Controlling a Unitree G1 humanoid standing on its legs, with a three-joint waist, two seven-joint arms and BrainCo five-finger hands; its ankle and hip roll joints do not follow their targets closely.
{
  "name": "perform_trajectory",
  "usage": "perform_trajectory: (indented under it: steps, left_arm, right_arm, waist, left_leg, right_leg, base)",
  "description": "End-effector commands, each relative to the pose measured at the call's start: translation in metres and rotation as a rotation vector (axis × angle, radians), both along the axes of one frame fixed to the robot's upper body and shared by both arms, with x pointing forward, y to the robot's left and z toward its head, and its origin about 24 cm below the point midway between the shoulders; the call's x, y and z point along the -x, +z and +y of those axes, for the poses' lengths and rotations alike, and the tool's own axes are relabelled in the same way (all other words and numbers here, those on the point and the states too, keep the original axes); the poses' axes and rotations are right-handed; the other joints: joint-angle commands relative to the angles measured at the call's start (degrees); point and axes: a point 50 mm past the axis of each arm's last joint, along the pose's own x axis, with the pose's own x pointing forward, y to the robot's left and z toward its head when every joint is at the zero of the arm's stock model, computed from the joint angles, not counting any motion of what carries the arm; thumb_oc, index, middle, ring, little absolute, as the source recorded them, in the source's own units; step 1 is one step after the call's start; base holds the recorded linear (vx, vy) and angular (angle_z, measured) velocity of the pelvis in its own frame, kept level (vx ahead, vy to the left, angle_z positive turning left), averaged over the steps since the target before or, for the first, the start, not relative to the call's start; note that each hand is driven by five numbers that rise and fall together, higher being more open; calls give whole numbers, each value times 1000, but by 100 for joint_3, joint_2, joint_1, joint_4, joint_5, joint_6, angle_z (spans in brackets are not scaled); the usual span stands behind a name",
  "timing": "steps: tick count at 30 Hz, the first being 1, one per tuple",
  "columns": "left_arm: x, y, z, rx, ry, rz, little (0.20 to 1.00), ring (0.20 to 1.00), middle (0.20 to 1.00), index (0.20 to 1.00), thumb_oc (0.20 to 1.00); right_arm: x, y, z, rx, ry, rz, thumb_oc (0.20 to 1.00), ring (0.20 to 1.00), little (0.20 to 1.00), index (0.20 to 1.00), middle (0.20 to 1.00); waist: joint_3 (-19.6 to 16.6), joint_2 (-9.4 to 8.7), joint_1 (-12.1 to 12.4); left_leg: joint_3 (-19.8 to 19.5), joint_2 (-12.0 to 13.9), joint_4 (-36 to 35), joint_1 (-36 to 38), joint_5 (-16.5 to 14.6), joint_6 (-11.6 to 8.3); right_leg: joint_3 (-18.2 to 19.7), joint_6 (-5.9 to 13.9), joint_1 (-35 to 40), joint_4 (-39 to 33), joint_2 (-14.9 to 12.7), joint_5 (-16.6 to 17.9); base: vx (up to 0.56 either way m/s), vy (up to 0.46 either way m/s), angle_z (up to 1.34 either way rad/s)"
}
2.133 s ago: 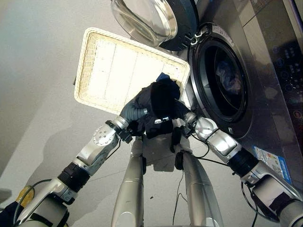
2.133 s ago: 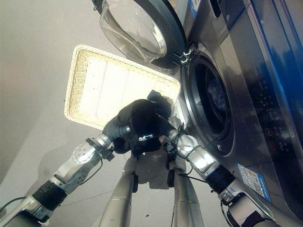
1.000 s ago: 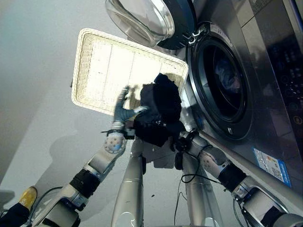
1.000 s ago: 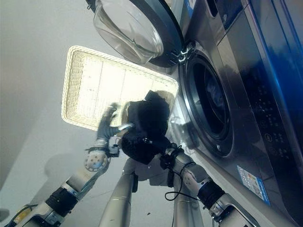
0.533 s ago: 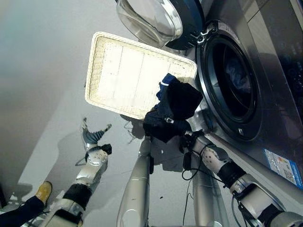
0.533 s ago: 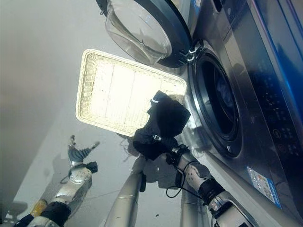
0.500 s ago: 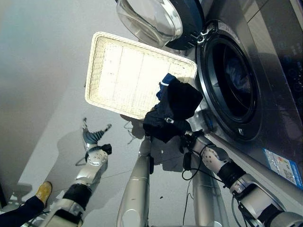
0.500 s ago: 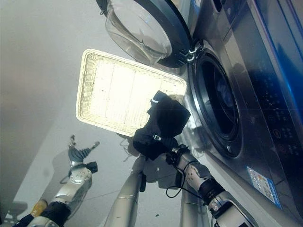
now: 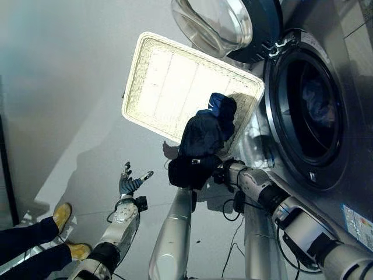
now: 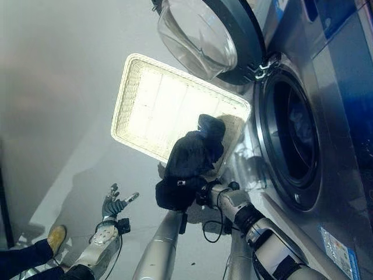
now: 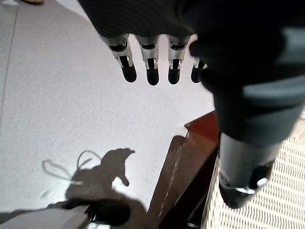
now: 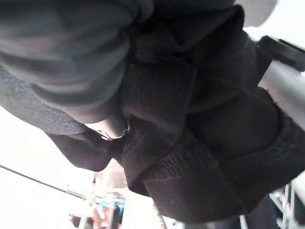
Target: Put the clothes into the washing machine.
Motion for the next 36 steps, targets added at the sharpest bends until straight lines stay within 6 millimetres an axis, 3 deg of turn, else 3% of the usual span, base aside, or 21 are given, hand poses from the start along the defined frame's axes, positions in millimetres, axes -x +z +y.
perform_trajectory:
  steps: [1, 3, 6, 8, 10, 11, 13, 14, 15, 16, 18, 22, 23, 25, 26, 27, 28, 29, 33, 35, 36]
  left_arm:
    - [2, -1, 0, -14, -32, -29, 1000, 1000, 1000, 1000, 1000]
    - [2, 0, -1, -26, -53, -30, 1000, 1000, 1000, 1000, 1000]
    - [6, -1, -1, -32, -59, -28, 1000, 1000, 1000, 1000, 1000]
    - [11, -1, 4, -38, -47, -26, 1000, 1000, 1000, 1000, 1000]
    - [12, -1, 6, -47, -41, -26, 1000, 1000, 1000, 1000, 1000]
    - [12, -1, 6, -47, -41, -26, 1000, 1000, 1000, 1000, 1000]
    - [13, 0, 12, -60, -25, -27, 1000, 1000, 1000, 1000, 1000]
    - [16, 0, 18, -64, -10, -23, 1000, 1000, 1000, 1000, 1000]
    - [17, 0, 23, -72, -4, -21, 1000, 1000, 1000, 1000, 1000]
    - [16, 1, 24, -74, -2, -24, 1000, 1000, 1000, 1000, 1000]
    - [18, 3, 32, -81, 9, -25, 1000, 1000, 1000, 1000, 1000]
    - [18, 10, 44, -91, 16, -23, 1000, 1000, 1000, 1000, 1000]
    - [16, 13, 46, -89, 21, -19, 1000, 1000, 1000, 1000, 1000]
    - [9, 19, 48, -84, 19, -21, 1000, 1000, 1000, 1000, 1000]
    - [4, 22, 47, -82, 12, -25, 1000, 1000, 1000, 1000, 1000]
    - [3, 22, 46, -81, 11, -25, 1000, 1000, 1000, 1000, 1000]
    - [1, 23, 46, -79, 7, -27, 1000, 1000, 1000, 1000, 1000]
    - [-4, 25, 39, -81, -12, -32, 1000, 1000, 1000, 1000, 1000]
    - [-9, 25, 29, -81, -39, -37, 1000, 1000, 1000, 1000, 1000]
    - [-14, 27, 16, -65, -61, -38, 1000, 1000, 1000, 1000, 1000]
    - [-15, 25, 11, -61, -67, -36, 1000, 1000, 1000, 1000, 1000]
  right_arm:
    - [-13, 34, 13, -363, -107, -29, 200, 200, 200, 200, 200]
    - [-38, 69, -23, -546, -358, -145, 200, 200, 200, 200, 200]
    - [-54, 110, -76, -749, -628, -276, 200, 200, 200, 200, 200]
    - [-55, 140, -130, -893, -849, -400, 200, 200, 200, 200, 200]
    - [-50, 153, -168, -973, -1009, -479, 200, 200, 200, 200, 200]
    - [-50, 153, -168, -973, -1009, -479, 200, 200, 200, 200, 200]
    - [-33, 169, -222, -1111, -1208, -561, 200, 200, 200, 200, 200]
    - [-14, 170, -259, -1256, -1371, -616, 200, 200, 200, 200, 200]
    - [-1, 168, -279, -1329, -1469, -642, 200, 200, 200, 200, 200]
    - [4, 166, -286, -1364, -1516, -653, 200, 200, 200, 200, 200]
    - [34, 166, -322, -1490, -1730, -747, 200, 200, 200, 200, 200]
    - [126, 159, -367, -1693, -2307, -1146, 200, 200, 200, 200, 200]
    - [141, 153, -372, 1655, 2372, 1200, 200, 200, 200, 200, 200]
    - [158, 143, -379, 1561, 2352, 1141, 200, 200, 200, 200, 200]
    - [158, 141, -385, 1582, 2409, 1077, 620, 620, 620, 620, 620]
    - [157, 141, -387, 1598, 2431, 1064, 809, 809, 809, 809, 809]
    - [150, 138, -388, -1620, -2464, -1014, 1000, 1000, 1000, 1000, 1000]
    - [122, 134, -381, -1568, -2323, -867, 1000, 1000, 1000, 1000, 1000]
    - [83, 133, -356, -1557, -2126, -732, 1000, 1000, 1000, 1000, 1000]
    - [32, 130, -301, -1583, -1854, -592, 1000, 1000, 1000, 1000, 1000]
    - [16, 129, -281, -1583, -1748, -549, 1000, 1000, 1000, 1000, 1000]
  waist:
    - [-31, 173, -140]
    - [-31, 185, -177]
    - [-31, 211, -233]
    - [-31, 206, -340]
    - [-31, 199, -410]
    - [-31, 199, -410]
    - [-31, 165, -541]
    - [-31, 123, -649]
    - [-31, 88, -710]
    - [-31, 76, -727]
    - [-31, 15, -836]
    - [-31, -126, -1033]
    - [-31, -159, -1081]
    - [-31, -221, -1161]
    - [-31, -217, -1174]
    - [-31, -212, -1169]
    - [-31, -195, -1159]
    - [-31, -145, -1089]
    - [-31, -47, -975]
    - [-31, 76, -883]
    - [-31, 111, -850]
  left_leg:
    - [332, -610, 331, -116, -178, 441]
    - [372, -611, 327, -75, -212, 439]
    - [429, -599, 299, -23, -269, 432]
    - [501, -599, 283, 30, -329, 438]
    - [555, -601, 297, 36, -372, 447]
    - [555, -601, 297, 36, -372, 447]
    - [642, -587, 343, 11, -390, 456]
    - [698, -579, 405, 63, -504, 465]
    - [726, -576, 452, 71, -550, 474]
    - [739, -575, 465, 31, -509, 479]
    - [787, -578, 555, 46, -593, 486]
    - [816, -584, 757, 55, -766, 521]
    - [790, -595, 849, 69, -863, 520]
    - [829, -613, 1013, -57, -844, 535]
    - [865, -612, 1051, -90, -859, 554]
    - [874, -611, 1057, -97, -860, 556]
    - [902, -603, 1061, -112, -851, 558]
    - [950, -613, 1016, -120, -805, 571]
    - [955, -652, 928, -47, -821, 576]
    - [959, -707, 833, -67, -693, 569]
    - [960, -719, 819, -60, -688, 566]
  right_leg:
    - [-90, 513, 371, -1418, -24, 1112]
    - [-57, 524, 384, -1444, -18, 1130]
    - [5, 550, 400, -1471, -1, 1140]
    - [92, 567, 417, -1514, 36, 1165]
    - [147, 581, 404, -1539, 54, 1194]
    - [147, 581, 404, -1539, 54, 1194]
    - [220, 583, 366, -1577, 72, 1272]
    - [280, 592, 404, -1583, 73, 1238]
    - [309, 596, 415, -1591, 73, 1245]
    - [311, 589, 383, -1609, 70, 1306]
    - [375, 589, 406, -1635, 74, 1329]
    - [476, 609, 451, -1657, 62, 1371]
    - [531, 617, 456, -1619, 72, 1324]
    - [608, 621, 345, -1604, 52, 1435]
    - [627, 635, 336, -1605, 26, 1436]
    - [629, 638, 331, -1601, 24, 1434]
    - [627, 642, 322, -1585, 22, 1430]
    - [589, 649, 327, -1580, 6, 1436]
    - [513, 666, 416, -1608, -38, 1361]
    - [378, 655, 413, -1671, -142, 1429]
    - [352, 643, 429, -1682, -158, 1416]
  base:
    - [59, -35, 2]
    - [60, -27, 2]
    - [42, 5, -1]
    - [46, 39, -7]
    - [22, 9, -11]
    - [19, 6, -26]
    - [19, 16, -24]
    - [37, -1, -14]
    - [35, -8, -16]
    - [4, -6, -22]
    - [14, 2, -18]
    - [42, 15, -4]
    - [59, 60, -1]
    - [28, 13, 1]
    - [0, 0, 0]
    - [1, -15, -5]
    - [-14, -44, -5]
    - [-17, -59, -2]
    - [-11, -50, 1]
    - [-42, -1, -16]
    - [-20, 24, -27]
